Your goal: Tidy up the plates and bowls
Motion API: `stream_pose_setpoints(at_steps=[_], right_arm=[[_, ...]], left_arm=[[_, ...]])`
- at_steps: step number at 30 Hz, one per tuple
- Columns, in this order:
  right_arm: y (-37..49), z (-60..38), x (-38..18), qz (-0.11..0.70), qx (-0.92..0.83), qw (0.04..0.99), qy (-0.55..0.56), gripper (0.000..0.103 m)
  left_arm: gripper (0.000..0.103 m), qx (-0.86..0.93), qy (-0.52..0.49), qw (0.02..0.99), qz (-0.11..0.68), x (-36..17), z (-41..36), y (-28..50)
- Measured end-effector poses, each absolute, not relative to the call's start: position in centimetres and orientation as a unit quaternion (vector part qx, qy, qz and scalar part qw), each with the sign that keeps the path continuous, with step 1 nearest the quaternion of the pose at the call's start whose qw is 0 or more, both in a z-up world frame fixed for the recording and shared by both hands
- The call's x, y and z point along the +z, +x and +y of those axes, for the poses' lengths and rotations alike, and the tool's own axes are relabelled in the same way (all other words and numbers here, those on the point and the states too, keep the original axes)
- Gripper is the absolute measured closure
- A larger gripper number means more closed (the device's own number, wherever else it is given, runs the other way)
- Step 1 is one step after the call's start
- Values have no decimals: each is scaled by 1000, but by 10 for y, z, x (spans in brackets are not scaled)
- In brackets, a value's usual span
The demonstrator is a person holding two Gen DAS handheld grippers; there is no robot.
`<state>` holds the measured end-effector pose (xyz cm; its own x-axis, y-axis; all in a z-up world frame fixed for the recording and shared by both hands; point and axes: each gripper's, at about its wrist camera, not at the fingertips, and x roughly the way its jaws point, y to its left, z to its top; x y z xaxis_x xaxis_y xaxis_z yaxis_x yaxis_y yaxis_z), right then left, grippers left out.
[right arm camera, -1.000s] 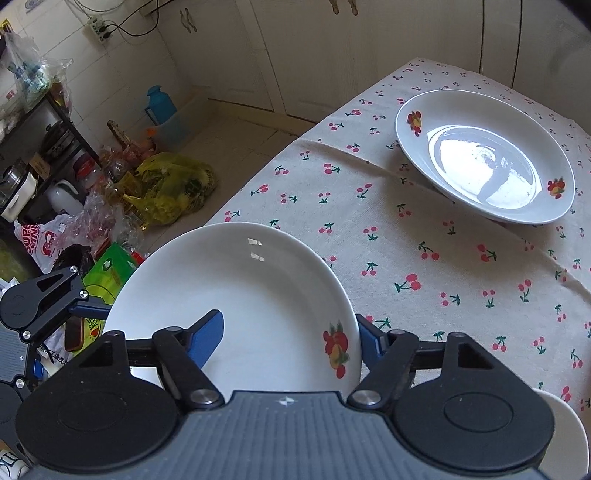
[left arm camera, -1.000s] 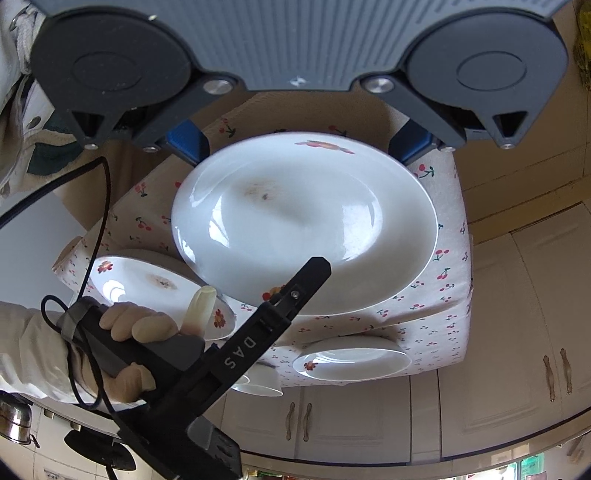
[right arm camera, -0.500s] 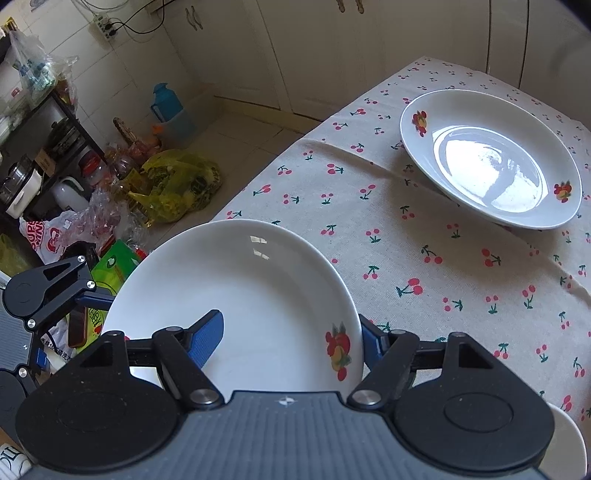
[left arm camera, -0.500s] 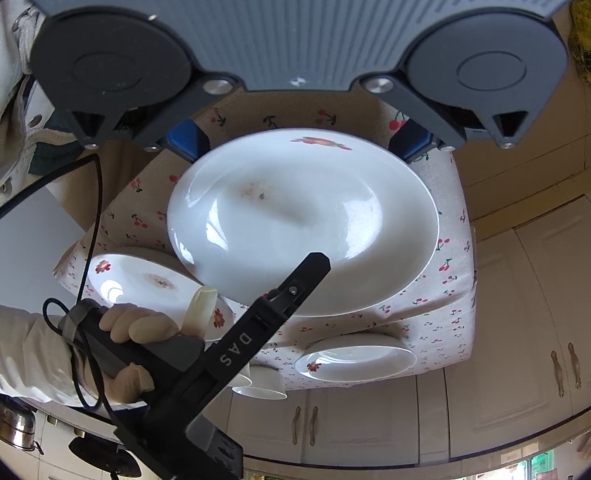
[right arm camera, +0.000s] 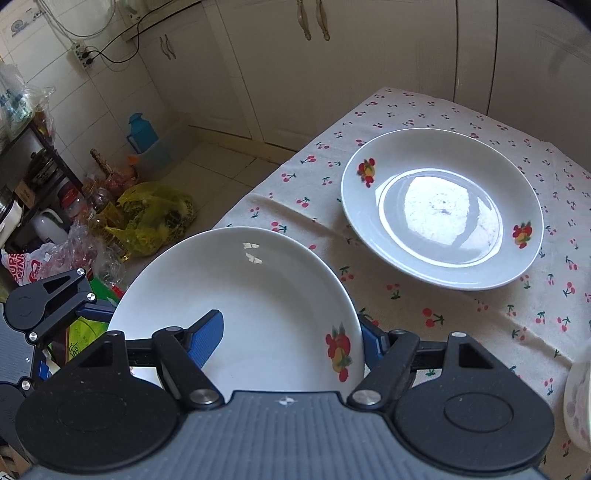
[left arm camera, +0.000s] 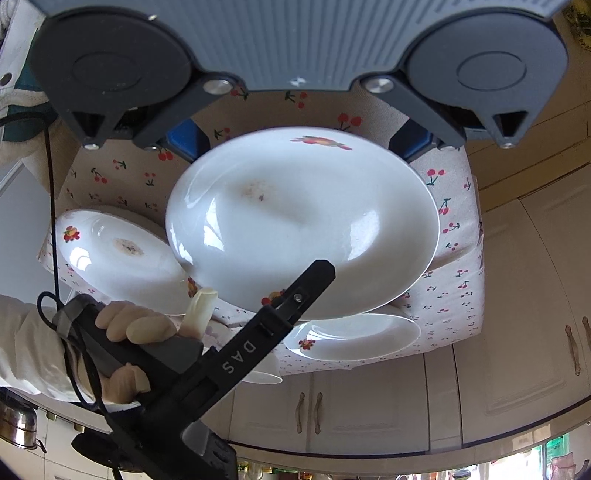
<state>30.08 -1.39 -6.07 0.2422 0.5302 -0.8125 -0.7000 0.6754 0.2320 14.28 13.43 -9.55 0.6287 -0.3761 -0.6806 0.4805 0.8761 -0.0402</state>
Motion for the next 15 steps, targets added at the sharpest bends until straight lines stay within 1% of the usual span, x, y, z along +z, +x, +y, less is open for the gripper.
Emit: stream_pose_setpoints(at_steps=[15], right_arm=[[316, -24, -68, 478, 374, 791, -78, 23]], left_arm=[[1, -247, 71, 895, 365, -100, 130, 158]])
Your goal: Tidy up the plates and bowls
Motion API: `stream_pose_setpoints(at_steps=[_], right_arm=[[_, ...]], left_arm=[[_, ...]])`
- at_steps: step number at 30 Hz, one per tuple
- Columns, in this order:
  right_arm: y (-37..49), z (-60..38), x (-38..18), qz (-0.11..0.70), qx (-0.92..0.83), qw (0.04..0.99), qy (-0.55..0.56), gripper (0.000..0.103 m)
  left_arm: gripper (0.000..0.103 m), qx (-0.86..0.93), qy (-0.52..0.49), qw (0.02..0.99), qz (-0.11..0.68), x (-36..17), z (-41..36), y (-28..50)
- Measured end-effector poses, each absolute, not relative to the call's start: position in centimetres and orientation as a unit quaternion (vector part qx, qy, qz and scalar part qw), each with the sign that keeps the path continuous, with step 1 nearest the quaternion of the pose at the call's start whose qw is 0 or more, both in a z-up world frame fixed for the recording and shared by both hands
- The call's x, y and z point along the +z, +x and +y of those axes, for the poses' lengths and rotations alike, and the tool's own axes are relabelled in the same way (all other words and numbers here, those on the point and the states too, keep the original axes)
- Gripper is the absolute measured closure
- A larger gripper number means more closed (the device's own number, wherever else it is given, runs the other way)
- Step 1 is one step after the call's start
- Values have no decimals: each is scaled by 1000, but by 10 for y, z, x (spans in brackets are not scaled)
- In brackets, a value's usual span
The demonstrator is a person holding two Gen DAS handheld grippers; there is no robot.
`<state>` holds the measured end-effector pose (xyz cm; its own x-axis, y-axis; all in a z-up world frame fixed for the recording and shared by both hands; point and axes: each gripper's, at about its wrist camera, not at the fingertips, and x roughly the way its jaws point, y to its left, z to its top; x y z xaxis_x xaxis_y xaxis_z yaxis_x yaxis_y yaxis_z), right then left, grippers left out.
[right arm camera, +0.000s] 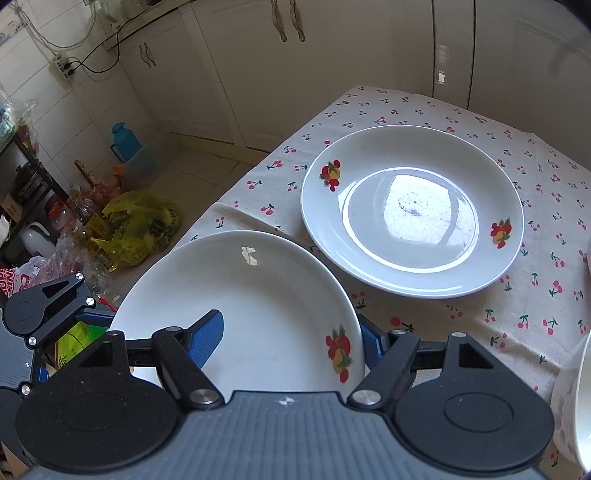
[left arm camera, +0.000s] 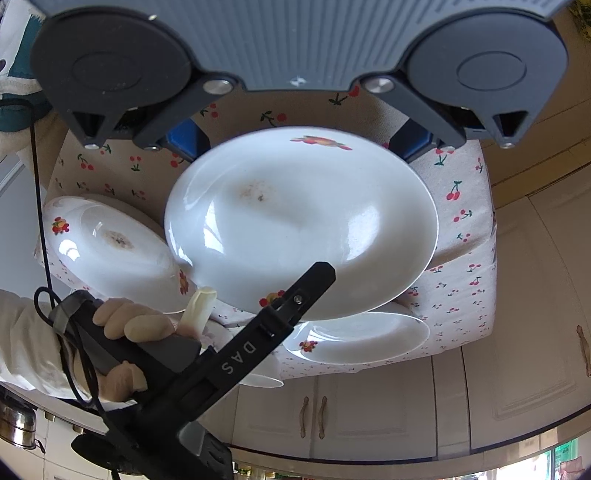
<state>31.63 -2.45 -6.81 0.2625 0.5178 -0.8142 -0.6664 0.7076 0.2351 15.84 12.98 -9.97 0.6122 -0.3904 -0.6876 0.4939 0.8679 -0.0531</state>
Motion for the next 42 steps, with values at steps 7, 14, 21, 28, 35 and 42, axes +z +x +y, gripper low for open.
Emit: stream_pose_setpoints(at_steps=[7, 14, 21, 28, 35, 42], right_arm=[[318, -22, -73, 478, 369, 793, -81, 23], [317, -21, -76, 480, 370, 790, -88, 22], [314, -16, -76, 477, 371, 789, -110, 16], [301, -23, -59, 446, 373, 803, -128, 3], [270, -48, -30, 400, 355, 833, -141, 0], [213, -88, -14, 350, 332, 865, -139, 0]], left_arm=[[1, -241, 72, 896, 365, -100, 129, 158], [1, -240, 80, 897, 363, -99, 125, 155], [1, -242, 76, 897, 361, -98, 127, 156], [2, -233, 72, 901, 358, -92, 127, 150], [2, -210, 60, 912, 346, -74, 126, 131], [1, -158, 65, 926, 337, -57, 108, 103]])
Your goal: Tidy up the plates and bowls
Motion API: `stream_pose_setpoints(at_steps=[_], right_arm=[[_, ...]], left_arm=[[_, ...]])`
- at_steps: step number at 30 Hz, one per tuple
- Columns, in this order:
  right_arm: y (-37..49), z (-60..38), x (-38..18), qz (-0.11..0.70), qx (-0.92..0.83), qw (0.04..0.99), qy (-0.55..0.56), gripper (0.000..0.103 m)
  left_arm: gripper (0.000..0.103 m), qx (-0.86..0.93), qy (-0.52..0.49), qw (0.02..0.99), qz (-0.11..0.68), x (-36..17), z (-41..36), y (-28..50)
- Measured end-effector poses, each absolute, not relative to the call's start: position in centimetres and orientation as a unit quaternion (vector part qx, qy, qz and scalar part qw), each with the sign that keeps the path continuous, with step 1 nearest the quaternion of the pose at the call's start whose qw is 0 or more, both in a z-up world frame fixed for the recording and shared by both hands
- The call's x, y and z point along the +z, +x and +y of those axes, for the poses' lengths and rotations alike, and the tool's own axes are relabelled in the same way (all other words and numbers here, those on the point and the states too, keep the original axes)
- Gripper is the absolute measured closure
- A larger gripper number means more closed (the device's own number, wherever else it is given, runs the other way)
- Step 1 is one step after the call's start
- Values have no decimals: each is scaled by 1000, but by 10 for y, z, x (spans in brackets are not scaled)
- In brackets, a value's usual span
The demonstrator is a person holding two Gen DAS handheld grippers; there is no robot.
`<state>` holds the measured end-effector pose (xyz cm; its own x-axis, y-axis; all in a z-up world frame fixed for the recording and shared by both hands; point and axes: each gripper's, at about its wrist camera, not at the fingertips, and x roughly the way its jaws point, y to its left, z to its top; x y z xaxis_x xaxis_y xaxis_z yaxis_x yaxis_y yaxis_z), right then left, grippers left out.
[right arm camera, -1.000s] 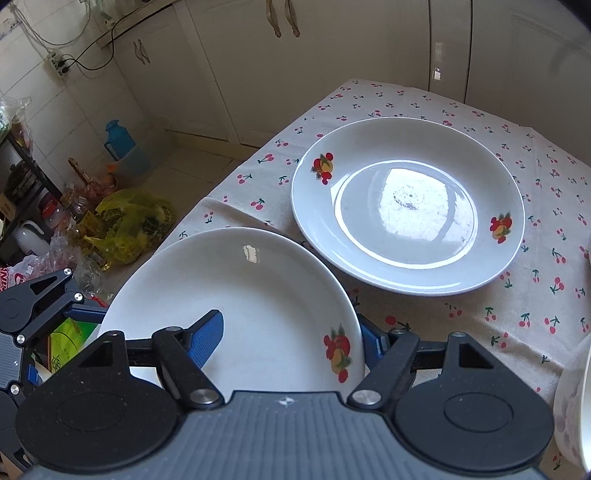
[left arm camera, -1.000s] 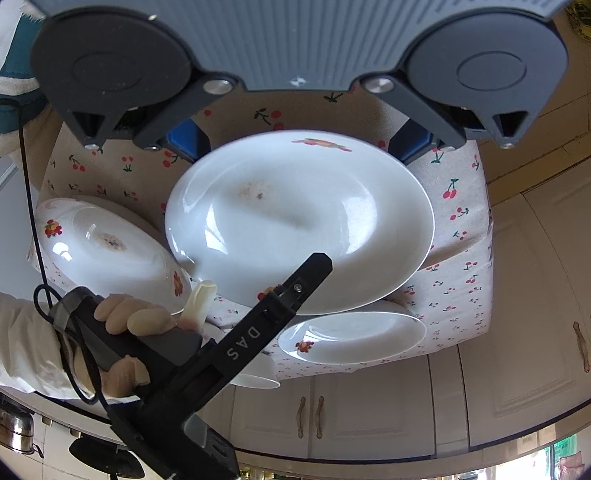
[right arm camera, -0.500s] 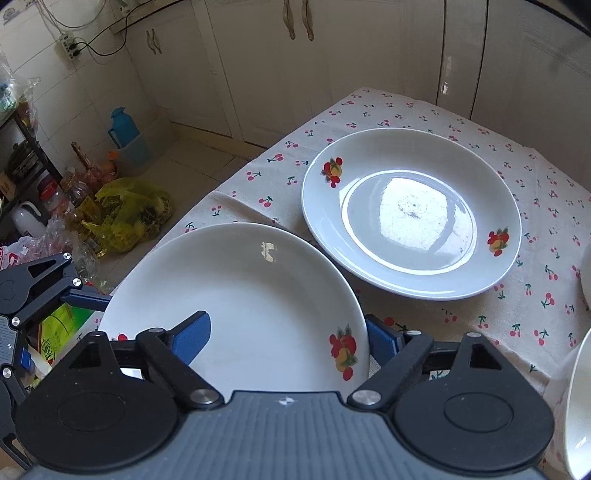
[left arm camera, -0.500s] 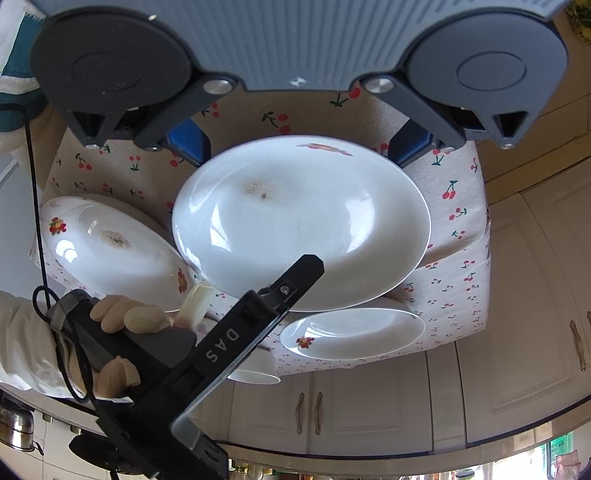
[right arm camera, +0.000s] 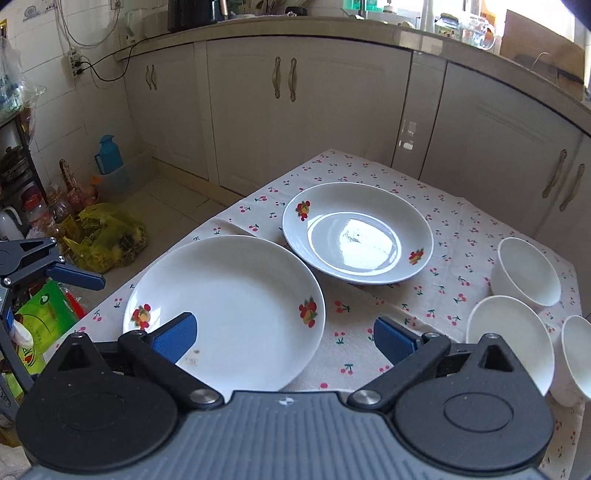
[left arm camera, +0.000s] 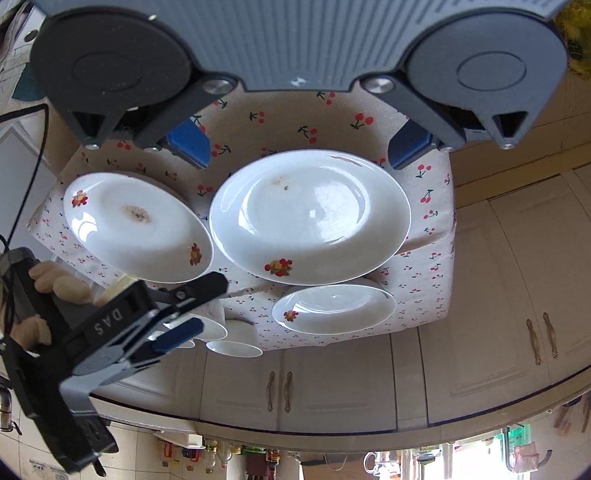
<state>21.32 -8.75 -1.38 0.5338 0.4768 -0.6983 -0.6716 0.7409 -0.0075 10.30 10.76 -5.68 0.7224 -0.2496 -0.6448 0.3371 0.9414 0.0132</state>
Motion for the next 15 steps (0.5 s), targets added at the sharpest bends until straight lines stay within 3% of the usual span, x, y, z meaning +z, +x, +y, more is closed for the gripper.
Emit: stream_pose_setpoints(at_steps=[4, 15], right_arm=[[179, -116, -16, 332, 306, 884, -123, 0], [109, -182, -44, 319, 247, 910, -101, 0]], left_arm=[[1, -110, 88, 935, 325, -52, 88, 87], [1, -108, -17, 950, 294, -43, 55, 69]])
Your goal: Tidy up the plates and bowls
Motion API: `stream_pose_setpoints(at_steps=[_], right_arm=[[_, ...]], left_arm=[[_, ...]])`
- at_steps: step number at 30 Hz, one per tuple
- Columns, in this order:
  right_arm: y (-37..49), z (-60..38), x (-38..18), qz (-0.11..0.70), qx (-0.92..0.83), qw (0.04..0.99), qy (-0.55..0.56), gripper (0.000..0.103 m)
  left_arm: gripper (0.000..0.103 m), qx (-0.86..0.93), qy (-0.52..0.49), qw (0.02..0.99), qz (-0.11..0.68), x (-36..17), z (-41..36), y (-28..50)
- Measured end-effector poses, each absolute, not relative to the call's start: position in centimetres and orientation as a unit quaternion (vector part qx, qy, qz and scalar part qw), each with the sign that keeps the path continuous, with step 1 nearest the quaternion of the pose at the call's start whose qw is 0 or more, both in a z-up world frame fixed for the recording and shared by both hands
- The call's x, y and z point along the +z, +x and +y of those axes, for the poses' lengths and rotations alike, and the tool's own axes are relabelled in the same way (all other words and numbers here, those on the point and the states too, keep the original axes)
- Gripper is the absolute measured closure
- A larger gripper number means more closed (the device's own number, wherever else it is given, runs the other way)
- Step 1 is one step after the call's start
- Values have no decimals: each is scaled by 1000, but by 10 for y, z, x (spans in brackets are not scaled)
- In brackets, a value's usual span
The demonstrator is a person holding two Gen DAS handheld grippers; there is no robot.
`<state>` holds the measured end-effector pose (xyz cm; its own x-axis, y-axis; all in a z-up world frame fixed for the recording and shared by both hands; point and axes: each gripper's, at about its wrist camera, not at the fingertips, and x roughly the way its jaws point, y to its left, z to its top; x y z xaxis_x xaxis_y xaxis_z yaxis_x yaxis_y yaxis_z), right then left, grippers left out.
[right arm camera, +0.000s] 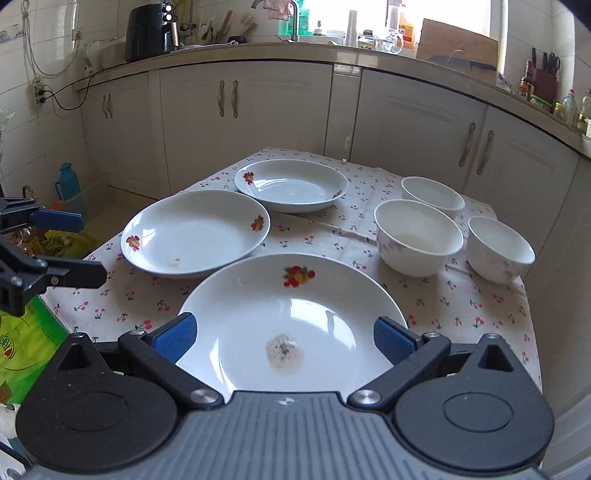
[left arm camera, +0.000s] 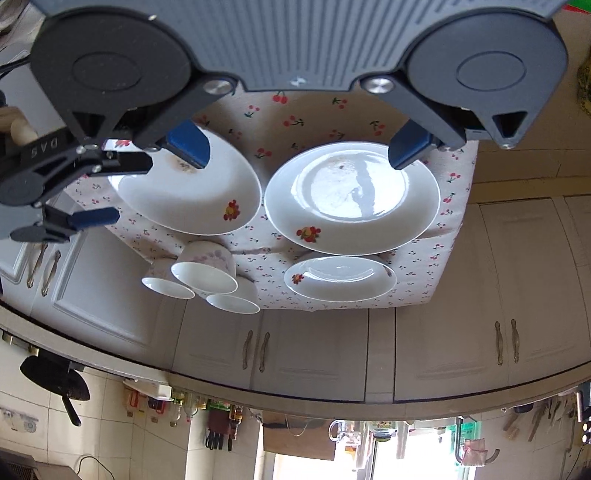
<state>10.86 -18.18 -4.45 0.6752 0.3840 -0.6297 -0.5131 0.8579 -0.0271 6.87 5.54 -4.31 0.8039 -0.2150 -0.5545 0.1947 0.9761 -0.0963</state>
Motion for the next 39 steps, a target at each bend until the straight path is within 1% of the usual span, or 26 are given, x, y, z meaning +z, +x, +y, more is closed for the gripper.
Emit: stream_pose_setpoints(at_steps=[7, 13, 18, 26, 35, 39], right_arm=[[89, -207, -63, 328, 236, 911, -82, 0], [89, -217, -79, 349, 249, 900, -74, 0], [92, -213, -89, 354, 260, 894, -91, 0], [109, -210, -100, 360, 264, 889, -104, 0], [114, -206, -100, 368, 267, 883, -114, 0], [111, -207, -102, 358, 269, 887, -113, 0]], left_arm=[[1, -117, 8, 945, 305, -45, 31, 70], [1, -121, 8, 941, 316, -47, 25, 74], [1, -125, 13, 937, 327, -49, 21, 81], [1, -149, 35, 928, 341, -49, 11, 104], [1, -207, 55, 911, 353, -39, -8, 141], [1, -228, 84, 903, 355, -39, -21, 155]])
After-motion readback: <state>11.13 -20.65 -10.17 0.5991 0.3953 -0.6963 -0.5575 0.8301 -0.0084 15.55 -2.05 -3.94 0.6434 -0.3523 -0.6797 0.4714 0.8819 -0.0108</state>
